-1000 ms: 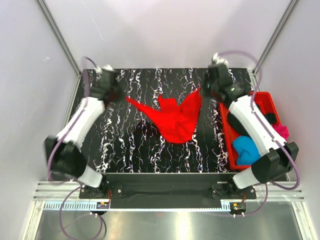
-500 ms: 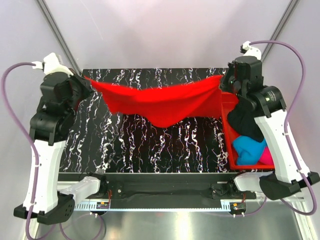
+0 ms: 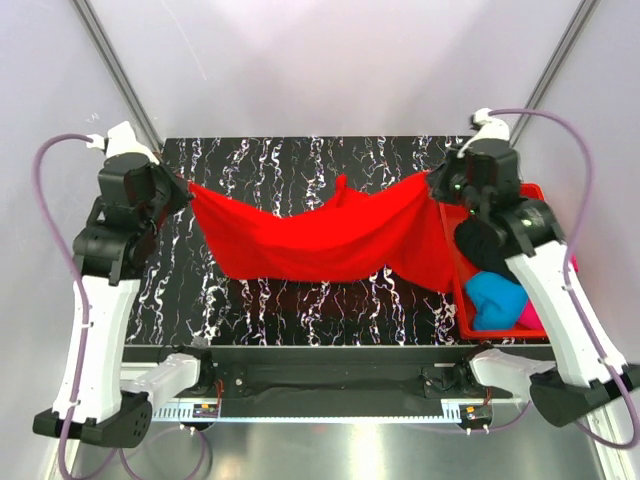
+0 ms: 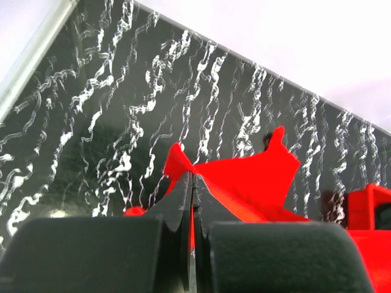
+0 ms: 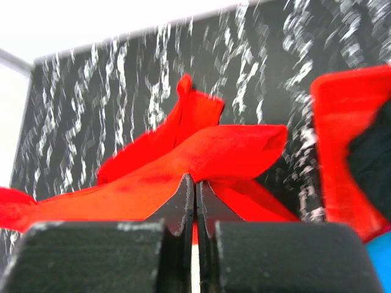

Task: Fold and stack the t-shirts
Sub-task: Flatten the tshirt out

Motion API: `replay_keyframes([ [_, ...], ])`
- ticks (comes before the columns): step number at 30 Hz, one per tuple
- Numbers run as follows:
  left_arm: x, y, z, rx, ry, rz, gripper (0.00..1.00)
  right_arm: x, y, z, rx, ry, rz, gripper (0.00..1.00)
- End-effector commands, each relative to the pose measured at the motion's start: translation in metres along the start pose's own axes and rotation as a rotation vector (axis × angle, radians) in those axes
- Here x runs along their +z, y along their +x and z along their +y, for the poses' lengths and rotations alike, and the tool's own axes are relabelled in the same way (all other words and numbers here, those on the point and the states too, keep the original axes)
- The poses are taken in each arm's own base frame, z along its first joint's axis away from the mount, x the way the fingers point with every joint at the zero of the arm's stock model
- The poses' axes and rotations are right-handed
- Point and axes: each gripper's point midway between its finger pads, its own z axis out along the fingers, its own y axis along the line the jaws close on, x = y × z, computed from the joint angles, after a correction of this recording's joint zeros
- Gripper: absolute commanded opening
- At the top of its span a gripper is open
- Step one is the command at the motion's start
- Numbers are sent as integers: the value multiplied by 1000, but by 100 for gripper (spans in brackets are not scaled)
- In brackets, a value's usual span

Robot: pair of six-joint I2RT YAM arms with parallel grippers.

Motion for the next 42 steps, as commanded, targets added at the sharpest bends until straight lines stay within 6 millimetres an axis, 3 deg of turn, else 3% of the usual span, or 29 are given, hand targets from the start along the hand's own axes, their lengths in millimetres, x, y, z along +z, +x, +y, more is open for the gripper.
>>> replay_keyframes([
  [1, 43, 38, -5, -21, 69, 119, 0, 41, 29, 21, 6, -106, 71, 0],
  [2, 56, 46, -1, -36, 68, 156, 0, 54, 37, 20, -10, -102, 92, 0],
  [4, 74, 40, 3, -53, 51, 148, 0, 80, 40, 21, -59, -97, 82, 0],
  [5, 95, 41, 13, -59, 6, 175, 0, 90, 37, 21, -75, -90, 75, 0],
  [7, 109, 27, 14, -52, -12, 169, 0, 113, 21, 26, -103, -72, 62, 0],
  [8, 106, 0, 2, -48, 13, 119, 0, 118, 13, 29, -108, -69, 56, 0],
  [9, 115, -5, 6, -38, -4, 123, 0, 120, 4, 32, -112, -70, 46, 0],
  [10, 113, -13, 8, -35, -18, 112, 0, 116, -17, 41, -111, -87, 7, 0],
  [12, 102, -39, 1, -9, 4, 36, 0, 115, -33, 44, -124, -91, -27, 0],
  [14, 96, -38, -4, -1, 38, 30, 0, 106, -41, 47, -127, -94, -40, 0],
  [15, 100, -24, 2, 6, 32, 63, 0, 104, -39, 44, -124, -89, -31, 0],
  [17, 90, -4, 3, 0, 59, 104, 0, 100, -8, 29, -100, -52, 45, 0],
  [18, 99, 35, 19, -7, 26, 188, 0, 99, 7, 22, -88, -35, 82, 0],
  [19, 87, 43, 18, -17, 59, 185, 0, 97, 44, 7, -53, -9, 158, 0],
  [21, 86, 78, 19, -63, 105, 232, 0, 94, 83, -5, -17, -1, 228, 0],
  [22, 88, 120, 32, -85, 95, 325, 0, 88, 127, -21, 11, 18, 316, 0],
  [24, 80, 149, 27, -136, 154, 396, 0, 82, 165, -36, 43, 42, 391, 0],
  [25, 78, 182, 37, -155, 139, 476, 0, 73, 199, -50, 67, 75, 457, 0],
  [28, 70, 216, 54, -169, 84, 537, 0, 54, 245, -79, 113, 167, 545, 6],
  [29, 66, 233, 63, -179, 57, 564, 0, 50, 253, -84, 122, 187, 559, 11],
  [30, 64, 239, 67, -183, 46, 572, 0, 43, 261, -93, 123, 227, 576, 26],
  [33, 58, 252, 75, -193, 25, 574, 0, 33, 256, -102, 145, 299, 570, 42],
  [34, 58, 252, 79, -189, 5, 564, 0, 34, 245, -97, 155, 295, 543, 49],
  [36, 57, 247, 79, -189, 3, 546, 0, 38, 228, -95, 162, 310, 500, 52],
  [39, 59, 242, 78, -187, -3, 529, 0, 49, 219, -95, 148, 339, 489, 54],
  [42, 60, 243, 79, -176, -2, 543, 0, 60, 232, -97, 140, 364, 542, 51],
])
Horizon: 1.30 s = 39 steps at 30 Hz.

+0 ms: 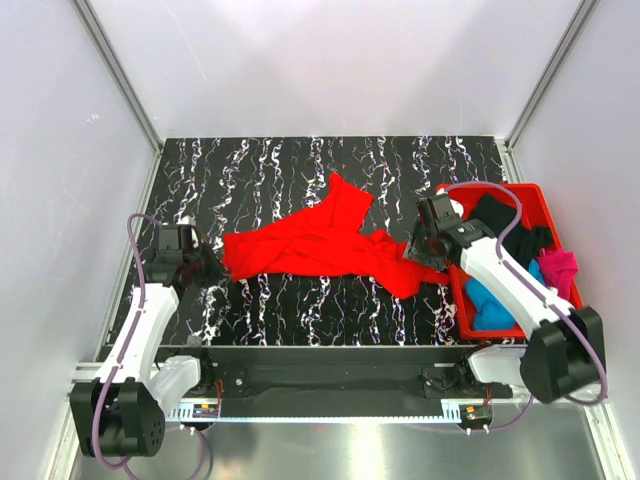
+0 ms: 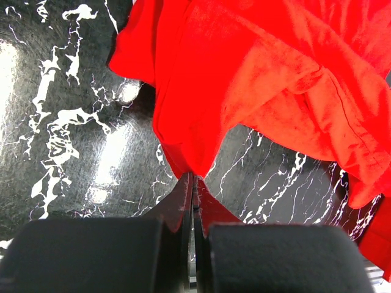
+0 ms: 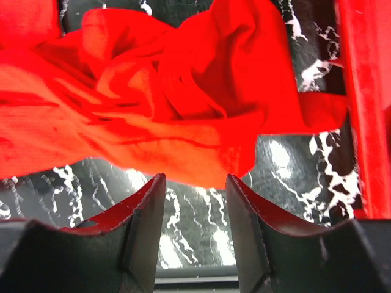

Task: Fold and stack the t-shirts
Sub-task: Flatten the tshirt out

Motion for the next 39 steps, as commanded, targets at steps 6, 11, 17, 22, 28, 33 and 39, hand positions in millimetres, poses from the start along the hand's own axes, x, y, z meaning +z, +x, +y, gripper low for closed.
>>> replay_keyframes([
  [6, -5, -22, -14, 24, 35, -67, 0, 40, -18, -17, 54, 118, 65, 52],
  [11, -7, -30, -17, 31, 35, -95, 0, 35, -23, -34, 323, 322, 66, 50],
  [17, -7, -28, -23, 33, 71, -85, 0, 40, -14, -38, 565, 622, 209, 45],
  [22, -11, -27, -23, 48, 77, -95, 0, 62, 9, -33, 699, 645, 268, 41],
  [28, -14, -26, -25, 61, 95, -98, 0, 61, 13, -40, 758, 669, 229, 44],
  [33, -14, -27, -27, 58, 103, -105, 0, 61, 20, -45, 776, 699, 232, 44],
  [39, -13, -24, -26, 53, 107, -97, 0, 59, 19, -51, 791, 723, 203, 39],
])
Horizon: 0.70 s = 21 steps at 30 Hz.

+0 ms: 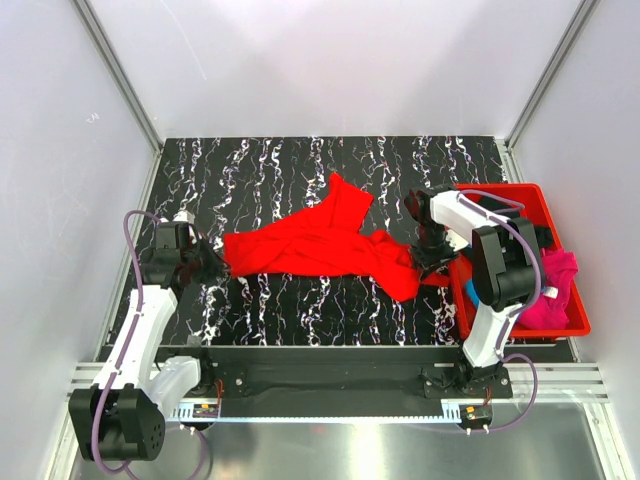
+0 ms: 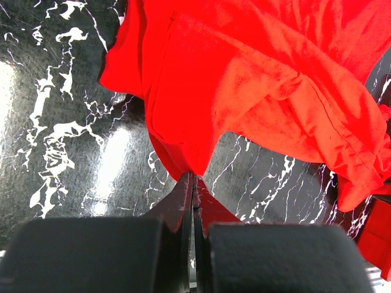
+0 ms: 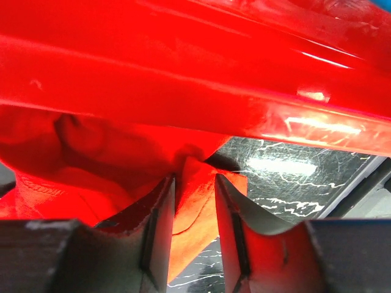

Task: Fold and stack the t-shirts
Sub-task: Flatten the tshirt out

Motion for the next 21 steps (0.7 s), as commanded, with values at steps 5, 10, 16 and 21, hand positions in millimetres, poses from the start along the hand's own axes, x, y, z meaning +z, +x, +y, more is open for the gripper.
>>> replay_keyframes([
  [5, -7, -15, -16, 25, 71, -66, 0, -9, -11, -10, 82, 9, -46, 35],
  [10, -7, -14, -18, 22, 78, -61, 0, -7, -10, -11, 95, 0, -45, 28],
  [16, -10, -19, -21, 26, 85, -74, 0, -25, -28, -19, 96, -16, -121, 0],
  [21, -13, -26, -33, 66, 88, -90, 0, -65, -55, -31, 57, -93, -237, 0],
])
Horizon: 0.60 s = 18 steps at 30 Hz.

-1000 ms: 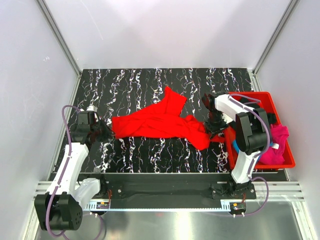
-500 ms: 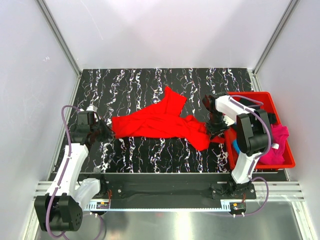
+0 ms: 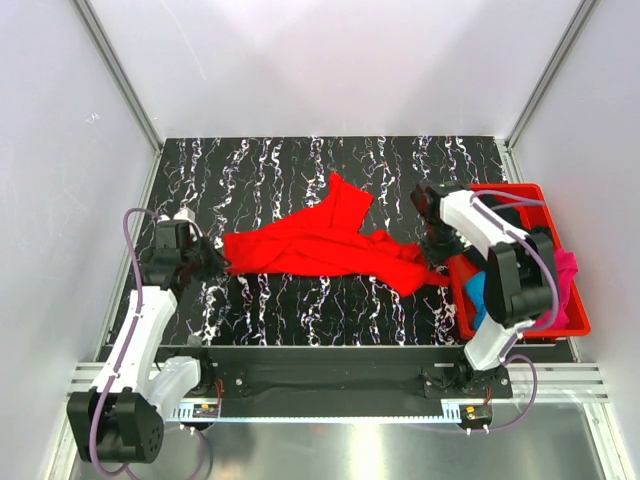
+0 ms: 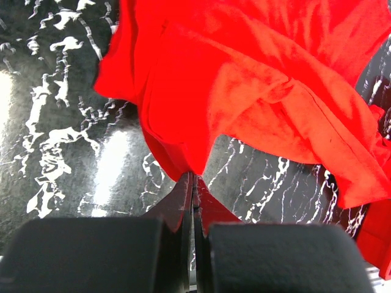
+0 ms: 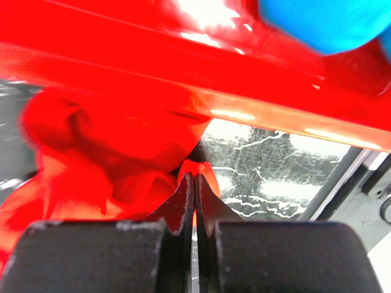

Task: Fold and stack the t-shirts
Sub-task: Flatten the tshirt out

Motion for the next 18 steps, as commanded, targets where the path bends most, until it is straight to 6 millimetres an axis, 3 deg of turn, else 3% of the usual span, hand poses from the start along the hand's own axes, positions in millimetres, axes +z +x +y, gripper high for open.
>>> replay_keyframes([
  [1, -9, -23, -28, 58, 60, -72, 0, -40, -44, -13, -10, -70, -173, 0],
  [8, 11, 7, -52, 151, 46, 15, 0, -73, -78, -2, -132, -226, -332, 0],
  [13, 18, 13, -49, 170, -5, 30, 0, -79, -97, 2, -222, -261, -444, 0],
  [15, 18, 12, -51, 186, -5, 19, 0, -83, -100, 4, -244, -291, -456, 0],
  [18, 17, 21, -74, 243, 90, 57, 1, -83, -93, 11, -272, -350, -437, 0],
])
